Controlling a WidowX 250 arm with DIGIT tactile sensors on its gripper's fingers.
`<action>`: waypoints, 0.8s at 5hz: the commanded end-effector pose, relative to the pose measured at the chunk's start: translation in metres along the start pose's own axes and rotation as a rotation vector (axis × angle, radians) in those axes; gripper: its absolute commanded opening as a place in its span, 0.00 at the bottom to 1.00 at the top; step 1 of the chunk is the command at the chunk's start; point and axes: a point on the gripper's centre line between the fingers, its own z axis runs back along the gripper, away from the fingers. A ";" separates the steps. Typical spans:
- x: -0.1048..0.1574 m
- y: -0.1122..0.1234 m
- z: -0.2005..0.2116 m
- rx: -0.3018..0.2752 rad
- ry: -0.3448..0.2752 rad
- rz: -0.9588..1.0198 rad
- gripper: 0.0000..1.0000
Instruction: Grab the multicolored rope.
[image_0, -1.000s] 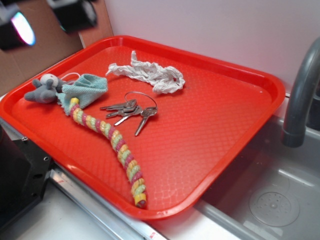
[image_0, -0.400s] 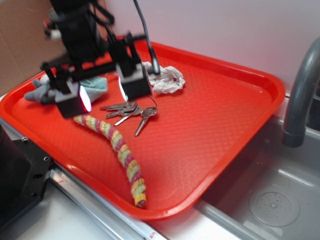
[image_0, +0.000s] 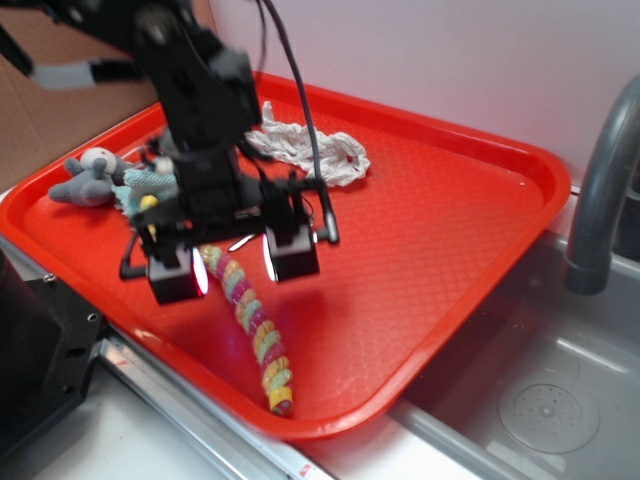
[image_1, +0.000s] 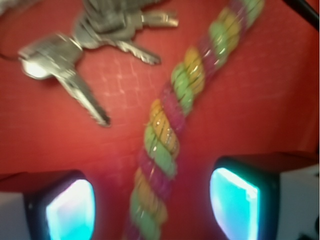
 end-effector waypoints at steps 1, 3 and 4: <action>-0.002 -0.007 -0.012 -0.025 -0.012 -0.009 0.98; -0.005 -0.004 -0.012 -0.030 -0.008 0.022 0.00; 0.000 -0.005 -0.008 -0.030 0.003 0.031 0.00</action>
